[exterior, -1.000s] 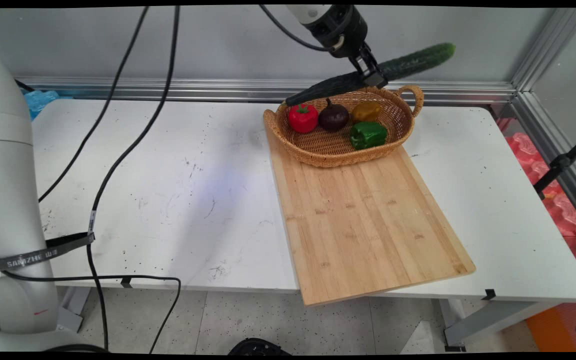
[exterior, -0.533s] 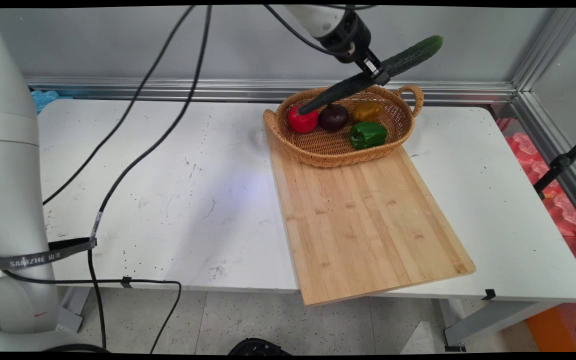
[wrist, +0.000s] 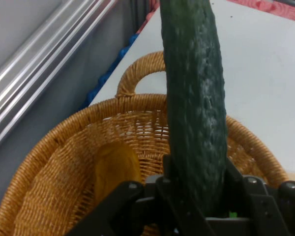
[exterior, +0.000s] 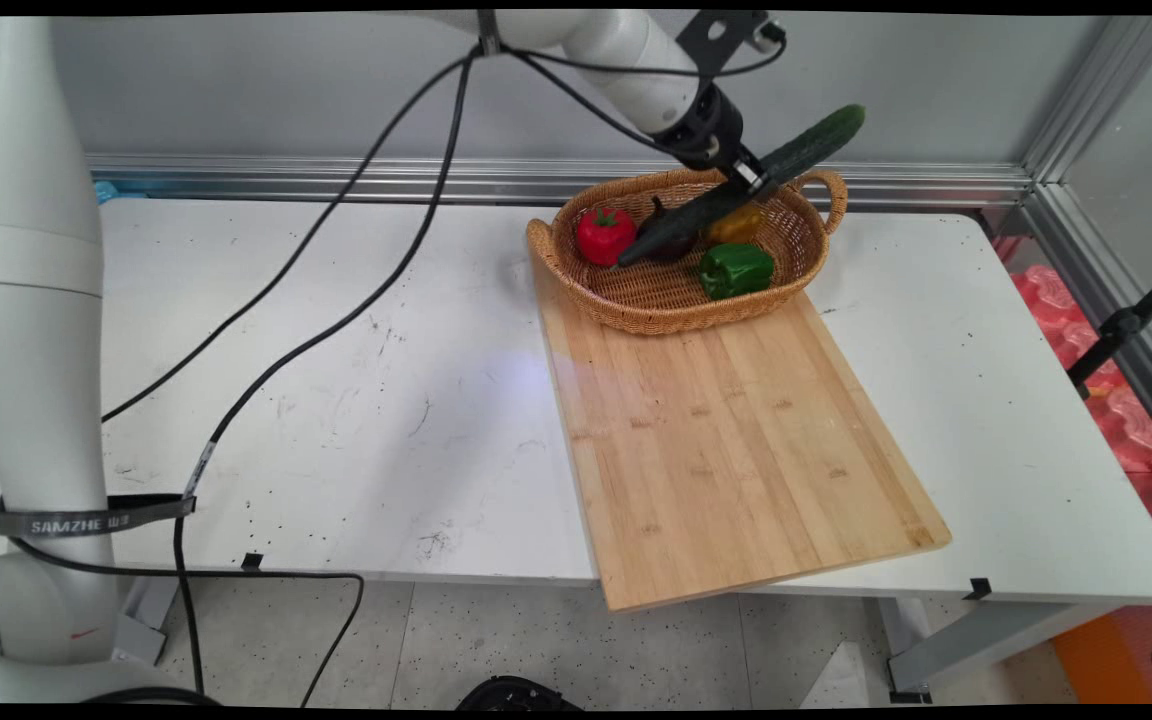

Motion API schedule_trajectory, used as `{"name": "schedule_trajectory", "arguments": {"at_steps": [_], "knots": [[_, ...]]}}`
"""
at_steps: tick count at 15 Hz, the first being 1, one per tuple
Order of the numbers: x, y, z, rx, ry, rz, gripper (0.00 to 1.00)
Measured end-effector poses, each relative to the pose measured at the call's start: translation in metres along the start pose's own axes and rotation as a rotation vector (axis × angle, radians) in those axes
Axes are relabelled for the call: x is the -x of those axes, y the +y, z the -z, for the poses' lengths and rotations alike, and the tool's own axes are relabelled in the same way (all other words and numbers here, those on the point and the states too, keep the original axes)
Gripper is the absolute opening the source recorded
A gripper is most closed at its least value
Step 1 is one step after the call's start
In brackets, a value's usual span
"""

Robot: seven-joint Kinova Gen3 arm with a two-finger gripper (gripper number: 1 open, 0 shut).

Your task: Place the picked object in the vegetable basket

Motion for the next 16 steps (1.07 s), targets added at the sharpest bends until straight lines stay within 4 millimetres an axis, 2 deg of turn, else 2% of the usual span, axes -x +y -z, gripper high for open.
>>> {"name": "schedule_trajectory", "arguments": {"at_steps": [3, 7, 15, 16], "knots": [[0.013, -0.004, -0.018, -0.006, 0.006, 0.02, 0.0], [0.027, -0.008, -0.031, -0.009, 0.008, 0.032, 0.0], [0.055, -0.016, -0.044, -0.001, 0.016, 0.026, 0.0], [0.057, -0.017, -0.044, 0.002, 0.018, 0.024, 1.0]]}}
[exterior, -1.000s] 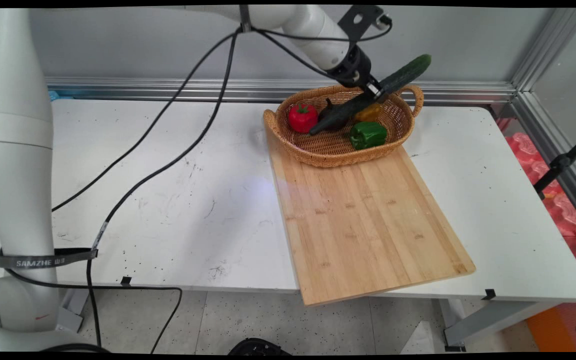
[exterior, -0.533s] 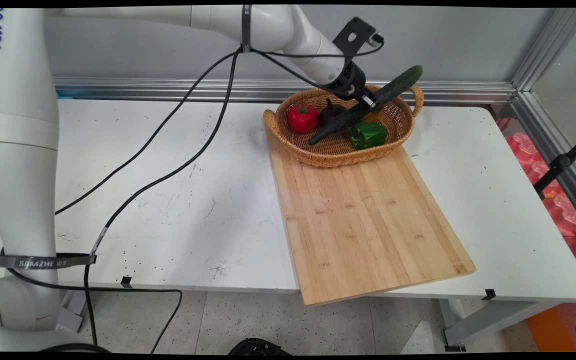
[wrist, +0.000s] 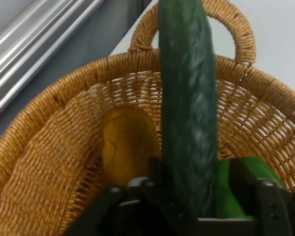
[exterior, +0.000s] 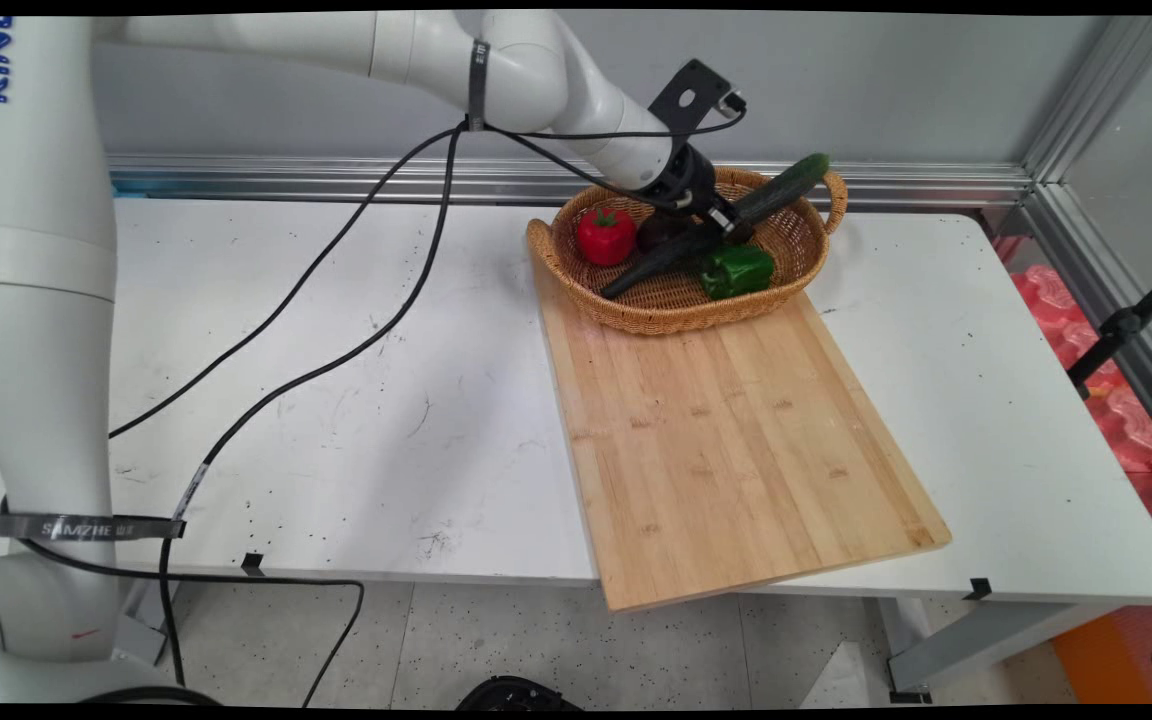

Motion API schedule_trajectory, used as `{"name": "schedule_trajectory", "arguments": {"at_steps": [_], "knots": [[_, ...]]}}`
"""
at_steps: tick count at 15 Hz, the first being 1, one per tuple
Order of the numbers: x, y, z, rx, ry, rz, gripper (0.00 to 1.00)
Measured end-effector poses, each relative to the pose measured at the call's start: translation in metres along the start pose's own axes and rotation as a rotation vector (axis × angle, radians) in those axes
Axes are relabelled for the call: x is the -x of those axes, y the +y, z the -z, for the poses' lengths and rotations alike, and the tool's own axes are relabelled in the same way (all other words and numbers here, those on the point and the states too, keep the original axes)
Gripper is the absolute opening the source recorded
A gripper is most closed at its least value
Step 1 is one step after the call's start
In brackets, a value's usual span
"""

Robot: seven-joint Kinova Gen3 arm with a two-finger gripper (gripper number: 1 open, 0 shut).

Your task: Place the picked object in the vegetable basket

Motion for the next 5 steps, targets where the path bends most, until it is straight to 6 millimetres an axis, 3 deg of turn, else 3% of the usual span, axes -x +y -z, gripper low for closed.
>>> {"name": "schedule_trajectory", "arguments": {"at_steps": [5], "knots": [[0.0055, -0.0019, 0.0023, 0.015, 0.01, -0.024, 1.0]]}}
